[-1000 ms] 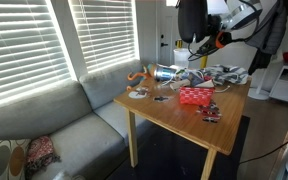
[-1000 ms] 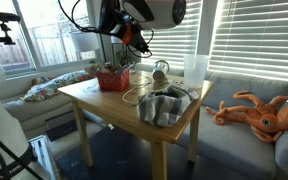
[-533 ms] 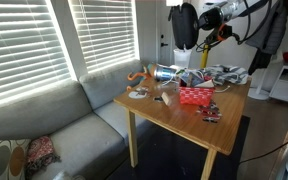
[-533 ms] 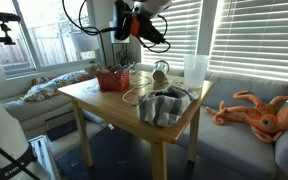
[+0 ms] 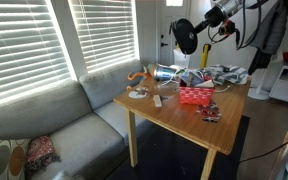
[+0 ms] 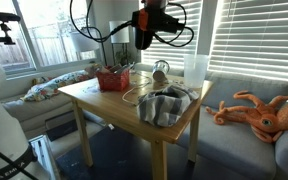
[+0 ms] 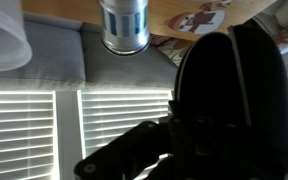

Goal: Pour the contents of the black pouch into the red basket

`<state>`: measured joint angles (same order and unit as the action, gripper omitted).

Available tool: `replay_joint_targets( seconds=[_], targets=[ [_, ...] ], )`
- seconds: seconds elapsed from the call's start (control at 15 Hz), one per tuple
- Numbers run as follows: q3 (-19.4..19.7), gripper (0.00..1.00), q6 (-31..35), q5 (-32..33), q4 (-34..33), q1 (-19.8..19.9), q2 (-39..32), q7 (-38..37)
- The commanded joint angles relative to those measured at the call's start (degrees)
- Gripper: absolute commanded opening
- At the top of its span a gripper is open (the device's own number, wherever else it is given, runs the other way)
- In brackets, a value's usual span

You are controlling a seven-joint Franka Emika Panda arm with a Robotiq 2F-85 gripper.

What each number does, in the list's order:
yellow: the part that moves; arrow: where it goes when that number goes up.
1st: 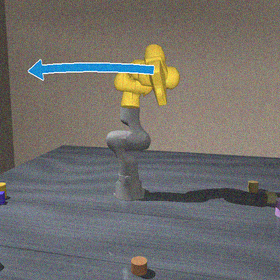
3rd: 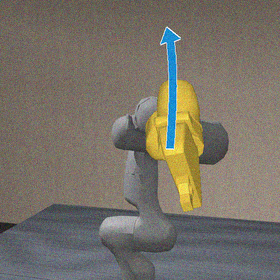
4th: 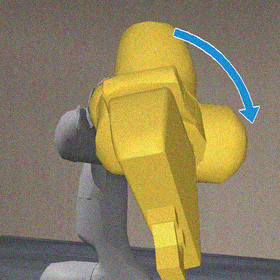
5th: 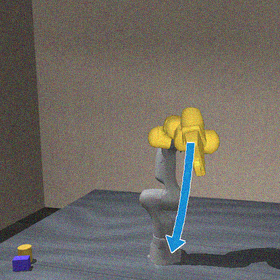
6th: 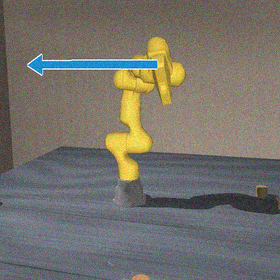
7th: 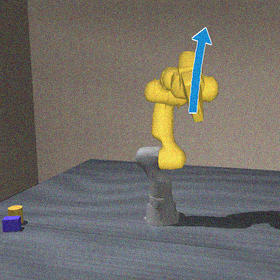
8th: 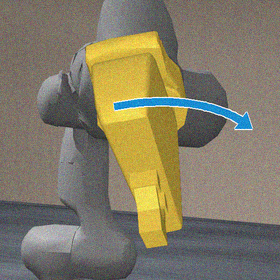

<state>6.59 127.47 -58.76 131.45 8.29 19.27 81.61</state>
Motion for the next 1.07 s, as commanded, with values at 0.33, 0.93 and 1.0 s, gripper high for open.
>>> replay_joint_targets(
  seconds=[0.33,0.93,1.0],
  targets=[
    [-2.17,0.01,23.62,21.21,7.15,-0.06,-6.37,-18.20],
    [-2.59,0.49,10.65,51.50,5.97,1.86,-7.75,-51.16],
    [-2.17,0.55,9.03,51.13,5.62,0.87,-6.83,-51.59]
  ],
)
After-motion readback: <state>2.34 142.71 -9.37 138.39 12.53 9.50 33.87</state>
